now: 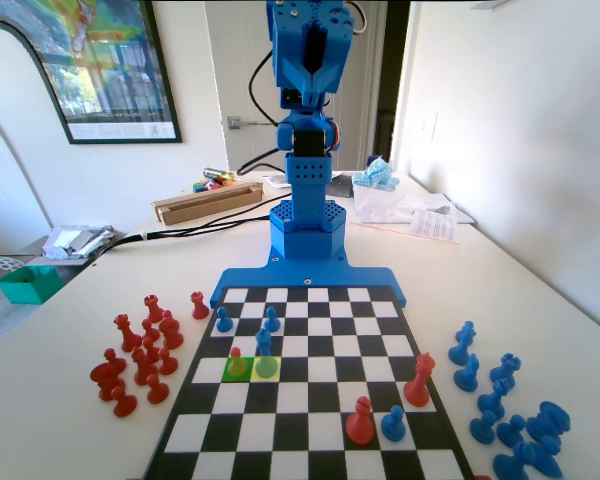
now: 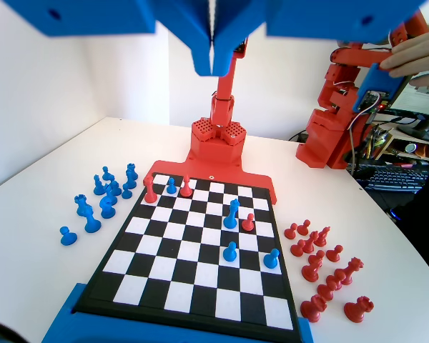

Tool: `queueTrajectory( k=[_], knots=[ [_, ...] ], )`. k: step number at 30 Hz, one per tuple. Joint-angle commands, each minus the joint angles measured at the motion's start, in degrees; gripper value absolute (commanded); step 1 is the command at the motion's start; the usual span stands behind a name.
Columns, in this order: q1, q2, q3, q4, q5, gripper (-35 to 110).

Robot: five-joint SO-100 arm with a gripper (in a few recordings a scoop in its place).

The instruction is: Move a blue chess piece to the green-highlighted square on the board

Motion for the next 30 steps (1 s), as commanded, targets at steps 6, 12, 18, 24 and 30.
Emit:
queueTrajectory(
  k=[6, 12, 18, 24, 30],
  knots=[
    [1.1, 1.1, -1.0, -0.1, -0.2, 1],
    [1.3, 1.2, -1.0, -0.1, -0.2, 1],
    [1.3, 1.2, -1.1, -0.1, -0.3, 1],
    [0.6, 1.1, -1.4, -0.1, -2.4, 1],
    [-1.1, -5.3, -7.7, 3.5, -8.0, 1]
  ],
)
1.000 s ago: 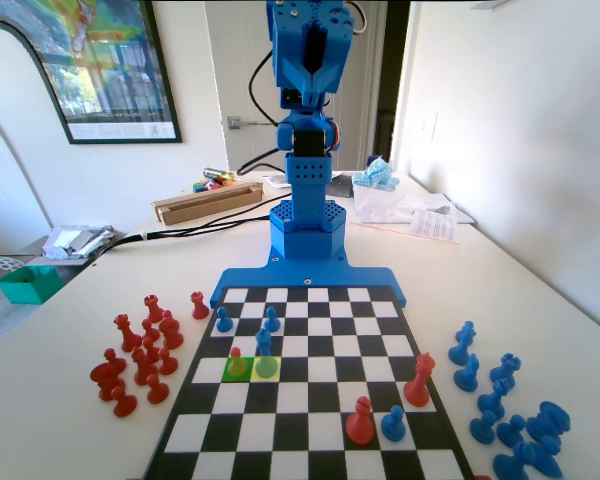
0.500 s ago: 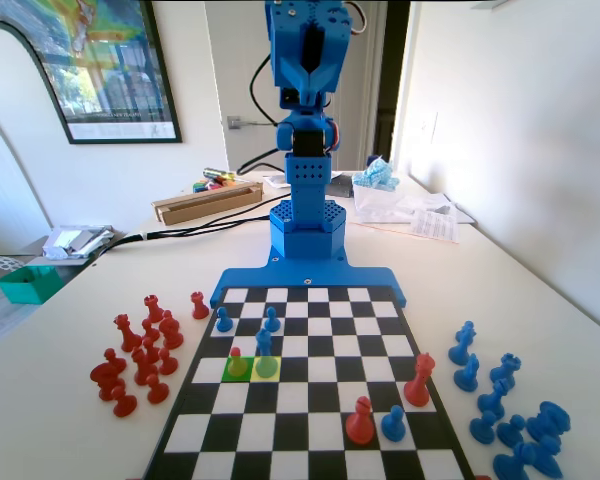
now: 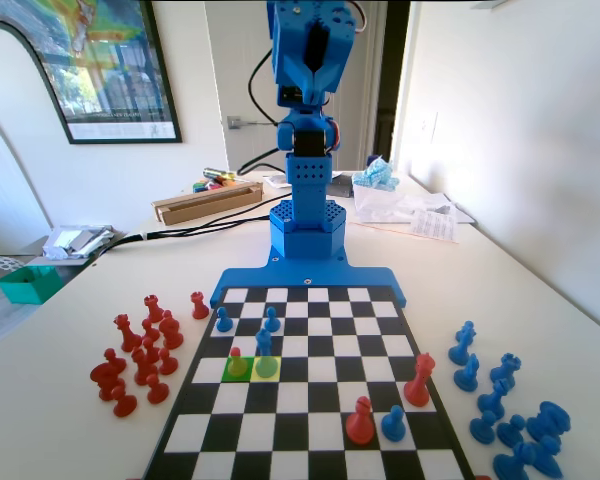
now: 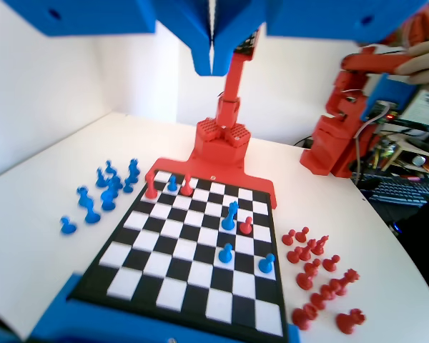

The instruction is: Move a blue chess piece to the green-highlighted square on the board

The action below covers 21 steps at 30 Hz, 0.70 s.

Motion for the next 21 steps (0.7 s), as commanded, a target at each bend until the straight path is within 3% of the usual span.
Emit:
queueTrajectory(
  k=[1, 7, 21],
  knots=[
    [-0.8, -5.4, -7.5, 3.7, -5.1, 1],
    [-0.2, -14.2, -14.0, 6.7, -12.9, 1],
    [13.0, -35.1, -23.8, 4.9, -10.5, 1]
  ],
)
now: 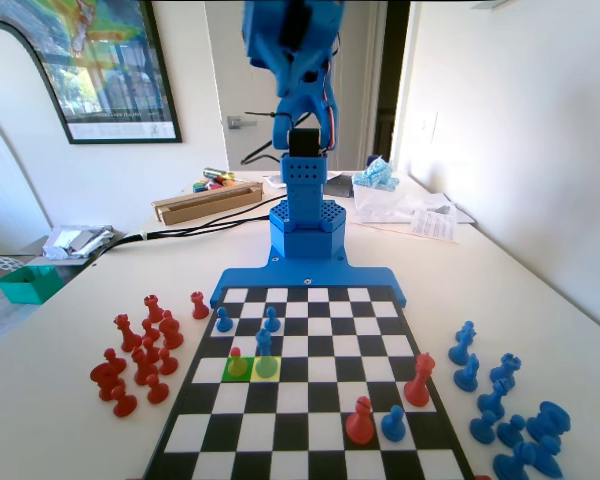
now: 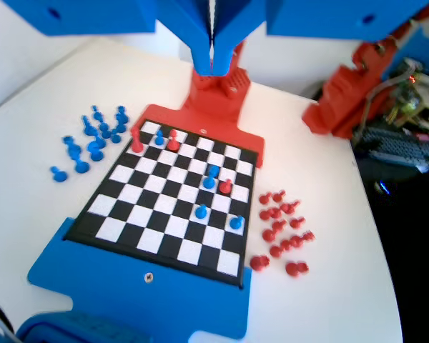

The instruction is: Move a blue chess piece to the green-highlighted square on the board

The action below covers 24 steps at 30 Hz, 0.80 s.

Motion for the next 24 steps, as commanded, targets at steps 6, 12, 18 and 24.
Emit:
queueTrajectory(
  k=[6, 12, 18, 24],
  knots=[
    [7.9, -8.4, -4.9, -5.2, 4.5, 1],
    [14.5, -12.2, -5.4, -7.6, 8.4, 1],
    [21.7, -17.2, -5.4, -9.3, 12.1, 1],
    [27.7, -26.5, -10.3, -9.8, 21.2, 1]
  ],
)
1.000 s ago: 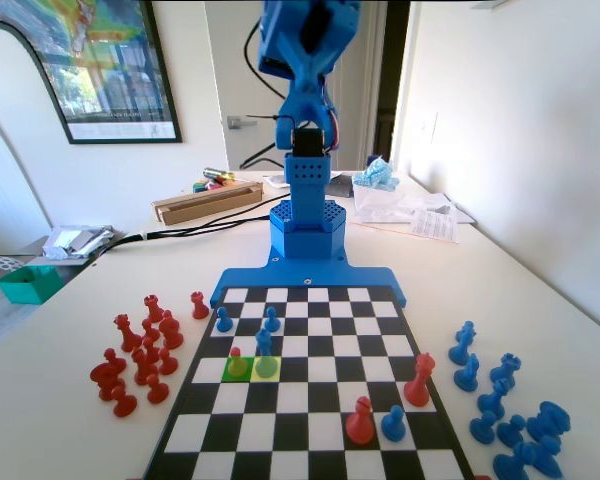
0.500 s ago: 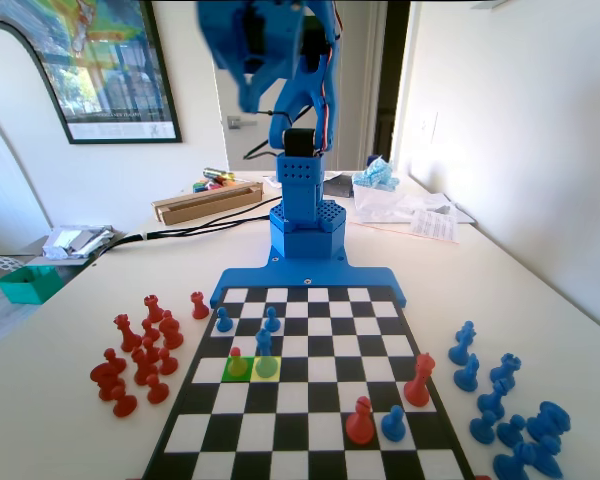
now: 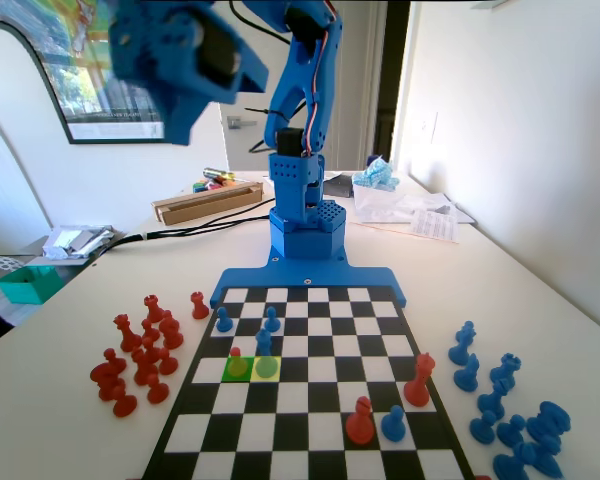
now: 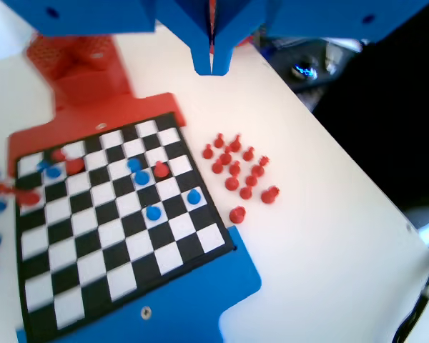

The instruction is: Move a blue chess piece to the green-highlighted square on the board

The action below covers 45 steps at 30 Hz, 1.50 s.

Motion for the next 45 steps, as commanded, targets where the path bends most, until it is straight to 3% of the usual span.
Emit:
queueTrajectory(
  k=[1, 17, 31, 45],
  knots=[
    [4.7, -4.2, -5.9, -0.7, 6.2, 1],
    [5.5, -11.7, 8.3, -18.5, 31.6, 1],
    [-0.5, -26.4, 8.7, -29.6, 41.0, 1],
    [-10.3, -31.6, 6.2, -29.3, 48.4, 1]
  ],
)
